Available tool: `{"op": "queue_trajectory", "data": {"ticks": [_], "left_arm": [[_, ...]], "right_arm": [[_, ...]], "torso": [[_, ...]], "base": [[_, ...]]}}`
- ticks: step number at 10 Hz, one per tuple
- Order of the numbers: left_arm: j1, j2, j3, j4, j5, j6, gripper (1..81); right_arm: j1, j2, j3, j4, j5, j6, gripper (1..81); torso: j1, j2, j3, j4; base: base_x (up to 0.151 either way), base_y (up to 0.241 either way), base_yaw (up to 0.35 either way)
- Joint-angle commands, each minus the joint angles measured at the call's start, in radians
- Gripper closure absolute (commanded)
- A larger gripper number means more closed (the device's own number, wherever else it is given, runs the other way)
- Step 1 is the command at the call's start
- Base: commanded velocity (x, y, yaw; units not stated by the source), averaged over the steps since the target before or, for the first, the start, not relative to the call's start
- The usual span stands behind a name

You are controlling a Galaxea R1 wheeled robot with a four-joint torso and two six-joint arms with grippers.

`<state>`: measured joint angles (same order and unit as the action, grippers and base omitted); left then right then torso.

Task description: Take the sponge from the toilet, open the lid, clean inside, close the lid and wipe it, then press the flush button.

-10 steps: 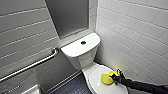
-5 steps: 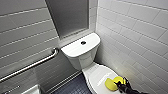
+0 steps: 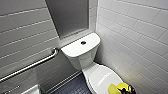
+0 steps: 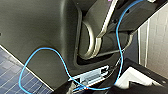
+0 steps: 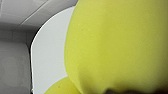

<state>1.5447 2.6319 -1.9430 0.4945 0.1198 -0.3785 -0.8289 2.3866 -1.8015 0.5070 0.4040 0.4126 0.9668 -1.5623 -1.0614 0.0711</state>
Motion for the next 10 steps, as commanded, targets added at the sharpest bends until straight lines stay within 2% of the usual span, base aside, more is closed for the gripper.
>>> {"op": "queue_trajectory", "data": {"ticks": [1, 3, 5, 8, 9, 10], "left_arm": [[0.03, -0.018, 0.029, -0.007, 0.072, 0.004, 1.0], [0.032, -0.021, 0.029, -0.005, 0.072, 0.004, 1.0], [0.032, -0.019, 0.029, 0.001, 0.072, 0.006, 1.0], [0.032, -0.016, 0.03, 0.003, 0.07, 0.006, 1.0], [0.03, -0.018, 0.035, 0.004, 0.07, 0.006, 1.0], [0.03, -0.018, 0.039, 0.004, 0.07, 0.006, 1.0]], "right_arm": [[-0.078, -0.122, 0.102, -0.01, -0.01, 0.0, 81.1], [-0.175, -0.151, 0.13, -0.022, 0.056, -0.005, 81.1], [-0.278, -0.166, 0.142, -0.056, 0.09, 0.003, 81.1], [-0.388, -0.169, 0.177, -0.128, 0.091, 0.0, 81.1], [-0.39, -0.195, 0.235, -0.159, 0.085, -0.005, 81.1], [-0.378, -0.231, 0.318, -0.16, 0.07, -0.021, 81.1]], "torso": [[0.0, 0.0, 0.0, 0.0], [0.0, 0.0, 0.0, 0.0], [0.0, 0.0, 0.0, 0.0], [0.0, 0.0, 0.0, 0.0], [0.0, 0.0, 0.0, 0.0], [0.0, 0.0, 0.0, 0.0]], "base": [[0.0, 0.0, 0.0], [0.0, 0.0, 0.0], [0.0, 0.0, 0.0], [0.0, 0.0, 0.0], [0.0, 0.0, 0.0], [0.0, 0.0, 0.0]]}}
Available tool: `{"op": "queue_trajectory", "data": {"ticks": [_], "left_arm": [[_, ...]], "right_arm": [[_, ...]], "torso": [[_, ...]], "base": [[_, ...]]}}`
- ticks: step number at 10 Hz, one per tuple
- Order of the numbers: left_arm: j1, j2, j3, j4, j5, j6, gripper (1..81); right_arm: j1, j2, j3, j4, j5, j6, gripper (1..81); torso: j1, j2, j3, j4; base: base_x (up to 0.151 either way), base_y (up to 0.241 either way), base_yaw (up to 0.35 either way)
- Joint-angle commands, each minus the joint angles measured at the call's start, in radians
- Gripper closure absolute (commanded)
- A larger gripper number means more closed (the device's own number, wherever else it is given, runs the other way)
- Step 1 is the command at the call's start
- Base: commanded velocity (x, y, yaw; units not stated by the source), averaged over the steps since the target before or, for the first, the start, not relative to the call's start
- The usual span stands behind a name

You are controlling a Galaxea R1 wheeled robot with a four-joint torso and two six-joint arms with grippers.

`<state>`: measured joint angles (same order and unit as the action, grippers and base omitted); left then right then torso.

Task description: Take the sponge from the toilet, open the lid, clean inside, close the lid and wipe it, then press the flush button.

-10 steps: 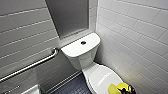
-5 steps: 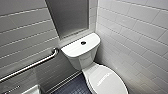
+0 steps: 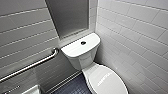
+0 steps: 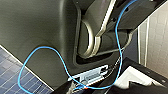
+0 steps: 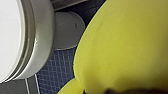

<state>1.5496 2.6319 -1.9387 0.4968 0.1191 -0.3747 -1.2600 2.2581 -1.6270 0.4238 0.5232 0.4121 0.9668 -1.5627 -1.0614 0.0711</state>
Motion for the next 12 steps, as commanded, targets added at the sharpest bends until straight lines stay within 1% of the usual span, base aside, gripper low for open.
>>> {"op": "queue_trajectory", "data": {"ticks": [1, 2, 3, 4, 7, 9, 10, 12], "left_arm": [[0.024, -0.018, 0.035, 0.002, 0.071, 0.002, 1.0], [0.022, -0.016, 0.037, 0.005, 0.071, 0.003, 1.0], [0.019, -0.016, 0.041, 0.005, 0.071, 0.003, 1.0], [0.019, -0.016, 0.043, 0.005, 0.071, 0.003, 1.0], [0.016, -0.018, 0.043, 0.005, 0.071, 0.003, 1.0], [0.013, -0.013, 0.043, 0.005, 0.071, 0.003, 1.0], [0.008, -0.013, 0.043, 0.005, 0.071, 0.003, 1.0], [0.007, -0.013, 0.043, 0.002, 0.071, 0.003, 1.0]], "right_arm": [[0.076, -0.142, 0.227, -0.068, -0.069, -0.085, 81.1], [0.105, -0.174, 0.289, -0.057, -0.112, -0.137, 81.1], [0.15, -0.199, 0.335, -0.053, -0.162, -0.174, 81.1], [0.2, -0.21, 0.345, -0.053, -0.231, -0.184, 81.1], [0.374, -0.21, 0.33, -0.053, -0.426, -0.185, 81.1], [0.51, -0.19, 0.288, -0.041, -0.556, -0.181, 81.1], [0.565, -0.162, 0.257, -0.027, -0.595, -0.179, 81.1], [0.607, -0.055, 0.161, -0.013, -0.629, -0.176, 81.1]], "torso": [[0.0, 0.0, 0.0, 0.0], [0.0, 0.0, 0.0, 0.0], [0.0, 0.0, 0.0, 0.0], [0.0, 0.0, 0.0, 0.0], [0.0, 0.0, 0.0, 0.0], [0.0, 0.0, 0.0, 0.0], [0.0, 0.0, 0.0, 0.0], [0.0, 0.0, 0.0, 0.0]], "base": [[0.0, 0.0, 0.0], [0.0, 0.0, 0.0], [0.0, 0.0, 0.0], [0.0, 0.0, 0.0], [0.0, 0.0, 0.0], [0.0, 0.0, 0.0], [0.0, 0.0, 0.0], [0.0, 0.0, 0.0]]}}
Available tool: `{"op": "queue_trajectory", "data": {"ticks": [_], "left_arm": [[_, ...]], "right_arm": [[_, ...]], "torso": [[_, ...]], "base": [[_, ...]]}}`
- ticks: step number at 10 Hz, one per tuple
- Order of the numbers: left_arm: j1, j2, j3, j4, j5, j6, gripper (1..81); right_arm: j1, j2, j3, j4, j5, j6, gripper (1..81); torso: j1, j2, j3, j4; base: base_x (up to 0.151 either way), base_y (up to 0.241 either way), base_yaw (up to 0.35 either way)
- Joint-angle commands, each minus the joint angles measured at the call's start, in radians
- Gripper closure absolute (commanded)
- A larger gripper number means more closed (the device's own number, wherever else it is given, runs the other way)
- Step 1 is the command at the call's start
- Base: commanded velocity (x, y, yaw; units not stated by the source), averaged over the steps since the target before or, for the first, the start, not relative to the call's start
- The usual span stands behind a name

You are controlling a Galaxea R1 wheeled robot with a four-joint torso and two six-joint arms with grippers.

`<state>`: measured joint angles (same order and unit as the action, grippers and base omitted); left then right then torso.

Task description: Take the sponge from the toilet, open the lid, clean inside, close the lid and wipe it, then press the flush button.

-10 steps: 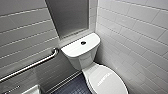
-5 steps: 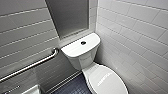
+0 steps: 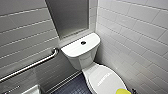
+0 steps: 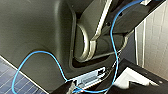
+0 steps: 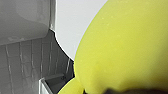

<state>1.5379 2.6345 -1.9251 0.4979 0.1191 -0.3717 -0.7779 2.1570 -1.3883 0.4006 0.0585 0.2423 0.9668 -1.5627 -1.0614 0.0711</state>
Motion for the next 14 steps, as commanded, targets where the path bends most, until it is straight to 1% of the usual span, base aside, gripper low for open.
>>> {"op": "queue_trajectory", "data": {"ticks": [1, 3, 5, 7, 9, 10, 11, 14], "left_arm": [[0.018, -0.017, 0.028, 0.001, 0.071, 0.0, 1.0], [0.018, -0.02, 0.029, 0.001, 0.071, 0.0, 1.0], [0.018, -0.019, 0.026, 0.001, 0.071, 0.0, 1.0], [0.018, -0.02, 0.024, 0.001, 0.071, 0.0, 1.0], [0.018, -0.02, 0.024, 0.001, 0.071, 0.0, 1.0], [0.018, -0.02, 0.023, 0.001, 0.071, 0.0, 1.0], [0.018, -0.022, 0.023, -0.001, 0.073, -0.001, 1.0], [0.018, -0.026, 0.023, -0.009, 0.073, -0.001, 1.0]], "right_arm": [[0.142, 0.107, -0.143, 0.01, -0.167, -0.005, 81.1], [0.201, 0.177, -0.198, 0.021, -0.181, 0.0, 81.1], [0.29, 0.198, -0.219, 0.067, -0.197, 0.003, 81.1], [0.372, 0.215, -0.238, 0.073, -0.2, 0.003, 81.1], [0.435, 0.284, -0.323, 0.06, -0.21, 0.002, 81.1], [0.447, 0.321, -0.356, 0.047, -0.218, 0.002, 81.1], [0.453, 0.378, -0.397, 0.004, -0.215, 0.002, 81.1], [0.453, 0.539, -0.58, -0.011, -0.212, 0.002, 81.1]], "torso": [[0.0, 0.0, 0.0, 0.0], [0.0, 0.0, 0.0, 0.0], [0.0, 0.0, 0.0, 0.0], [0.0, 0.0, 0.0, 0.0], [0.0, 0.0, 0.0, 0.0], [0.0, 0.0, 0.0, 0.0], [0.0, 0.0, 0.0, 0.0], [0.0, 0.0, 0.0, 0.0]], "base": [[0.0, 0.0, 0.0], [0.0, 0.0, 0.0], [0.0, 0.0, 0.0], [0.0, 0.0, 0.0], [0.0, 0.0, 0.0], [0.0, 0.0, 0.0], [0.0, 0.0, 0.0], [0.0, 0.0, 0.0]]}}
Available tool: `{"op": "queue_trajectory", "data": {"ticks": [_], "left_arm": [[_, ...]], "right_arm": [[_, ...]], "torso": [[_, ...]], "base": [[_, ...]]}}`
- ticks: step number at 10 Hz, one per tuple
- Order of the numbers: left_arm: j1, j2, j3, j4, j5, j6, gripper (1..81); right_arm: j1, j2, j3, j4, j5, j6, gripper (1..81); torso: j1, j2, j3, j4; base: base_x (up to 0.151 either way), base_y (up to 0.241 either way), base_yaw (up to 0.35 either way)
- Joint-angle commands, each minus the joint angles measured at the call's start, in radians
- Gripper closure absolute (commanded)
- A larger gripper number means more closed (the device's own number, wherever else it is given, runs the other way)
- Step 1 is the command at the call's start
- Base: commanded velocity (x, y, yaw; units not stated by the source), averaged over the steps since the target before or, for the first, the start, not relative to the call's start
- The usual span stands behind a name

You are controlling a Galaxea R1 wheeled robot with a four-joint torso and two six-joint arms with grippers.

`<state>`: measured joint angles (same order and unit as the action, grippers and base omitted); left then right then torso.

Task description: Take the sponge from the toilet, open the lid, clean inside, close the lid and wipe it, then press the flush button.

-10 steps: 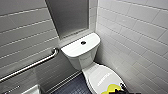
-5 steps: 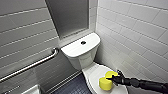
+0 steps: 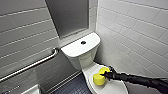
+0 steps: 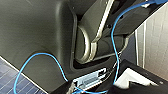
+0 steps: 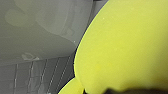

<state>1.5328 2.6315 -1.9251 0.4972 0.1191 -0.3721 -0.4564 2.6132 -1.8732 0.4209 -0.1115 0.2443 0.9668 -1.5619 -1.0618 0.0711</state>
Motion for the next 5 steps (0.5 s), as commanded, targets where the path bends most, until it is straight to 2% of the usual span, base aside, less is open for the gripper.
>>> {"op": "queue_trajectory", "data": {"ticks": [1, 3, 5], "left_arm": [[0.027, -0.027, 0.021, -0.009, 0.073, -0.001, 1.0], [0.033, -0.028, 0.021, -0.011, 0.074, -0.001, 1.0], [0.042, -0.028, 0.021, -0.012, 0.074, -0.002, 1.0]], "right_arm": [[0.126, 0.133, -0.167, -0.031, -0.039, 0.0, 81.1], [0.104, 0.223, -0.338, -0.025, -0.036, 0.0, 81.1], [0.072, 0.268, -0.433, -0.027, -0.025, 0.001, 81.1]], "torso": [[0.0, 0.0, 0.0, 0.0], [0.0, 0.0, 0.0, 0.0], [0.0, 0.0, 0.0, 0.0]], "base": [[0.0, 0.0, 0.0], [0.0, 0.0, 0.0], [0.0, 0.0, 0.0]]}}
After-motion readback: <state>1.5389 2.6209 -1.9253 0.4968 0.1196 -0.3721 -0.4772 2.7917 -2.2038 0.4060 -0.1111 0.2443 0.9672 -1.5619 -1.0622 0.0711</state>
